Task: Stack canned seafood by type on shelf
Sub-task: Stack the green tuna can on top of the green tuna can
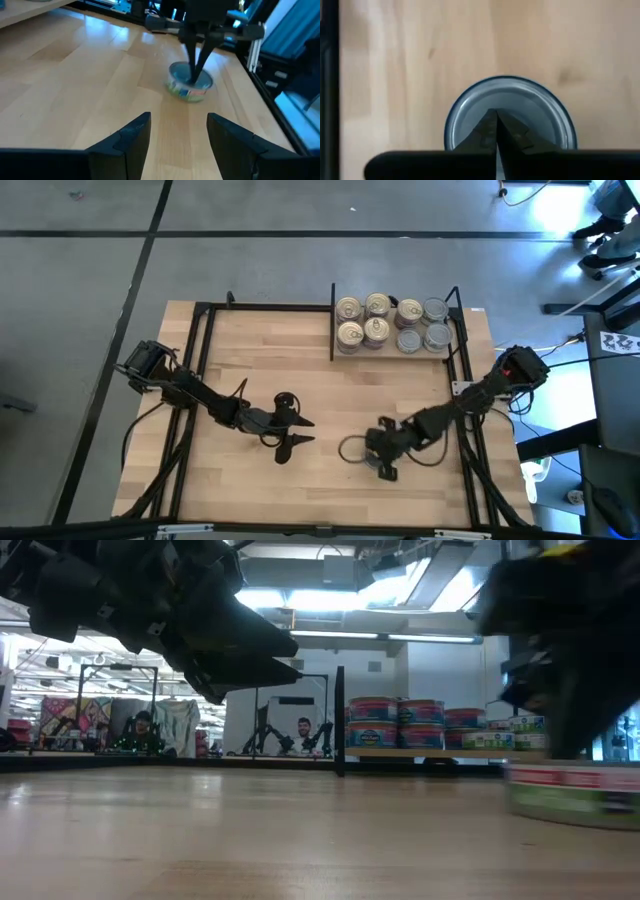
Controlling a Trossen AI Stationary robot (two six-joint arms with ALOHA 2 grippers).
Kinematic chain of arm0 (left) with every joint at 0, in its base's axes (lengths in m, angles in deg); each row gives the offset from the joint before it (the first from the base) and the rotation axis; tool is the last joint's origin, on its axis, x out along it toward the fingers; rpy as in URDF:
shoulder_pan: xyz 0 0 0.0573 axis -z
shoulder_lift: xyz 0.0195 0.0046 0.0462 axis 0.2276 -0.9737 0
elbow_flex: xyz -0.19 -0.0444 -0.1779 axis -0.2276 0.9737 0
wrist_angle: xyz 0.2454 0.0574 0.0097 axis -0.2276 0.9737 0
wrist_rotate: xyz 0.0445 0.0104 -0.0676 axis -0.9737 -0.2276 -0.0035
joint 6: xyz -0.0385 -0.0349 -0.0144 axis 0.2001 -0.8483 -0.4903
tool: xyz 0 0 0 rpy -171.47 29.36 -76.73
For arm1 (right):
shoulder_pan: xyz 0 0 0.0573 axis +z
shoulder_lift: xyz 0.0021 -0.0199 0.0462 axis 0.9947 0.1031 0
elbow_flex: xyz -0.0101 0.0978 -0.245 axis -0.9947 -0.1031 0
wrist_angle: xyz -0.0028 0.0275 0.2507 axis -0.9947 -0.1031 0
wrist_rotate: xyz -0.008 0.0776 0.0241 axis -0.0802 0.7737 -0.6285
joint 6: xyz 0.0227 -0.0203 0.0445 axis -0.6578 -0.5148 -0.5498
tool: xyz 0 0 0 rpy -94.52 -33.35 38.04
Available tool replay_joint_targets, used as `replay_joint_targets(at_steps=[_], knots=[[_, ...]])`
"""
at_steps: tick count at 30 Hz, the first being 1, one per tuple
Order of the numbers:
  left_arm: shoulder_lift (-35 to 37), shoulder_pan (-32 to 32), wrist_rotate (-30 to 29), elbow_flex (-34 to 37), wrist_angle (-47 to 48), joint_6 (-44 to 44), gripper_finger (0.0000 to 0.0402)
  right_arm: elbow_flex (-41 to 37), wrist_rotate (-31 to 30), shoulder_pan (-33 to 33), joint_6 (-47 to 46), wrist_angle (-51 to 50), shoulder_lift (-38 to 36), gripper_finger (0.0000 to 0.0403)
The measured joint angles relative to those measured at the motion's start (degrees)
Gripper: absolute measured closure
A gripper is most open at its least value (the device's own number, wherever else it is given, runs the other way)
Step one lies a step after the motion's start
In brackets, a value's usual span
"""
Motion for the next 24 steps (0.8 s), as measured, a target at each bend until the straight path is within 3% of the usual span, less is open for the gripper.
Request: replay_joint_targets(at_steps=[10,20,24], knots=[[-0.02,0.00,-0.26,0.00,-0.01,1.23,0.0210,-0.14,-2.96,-7.65,8.61,5.50,0.74,0.0398],[-0.04,-0.52,-0.26,-0.02,-0.27,3.48,0.0210,2.23,-6.52,-8.30,23.86,1.97,-2.97,0.0399],[-0.04,-0.74,-0.26,-0.02,-0.29,3.49,0.0210,4.21,-6.51,-8.26,25.21,-0.98,-4.97,0.0394]])
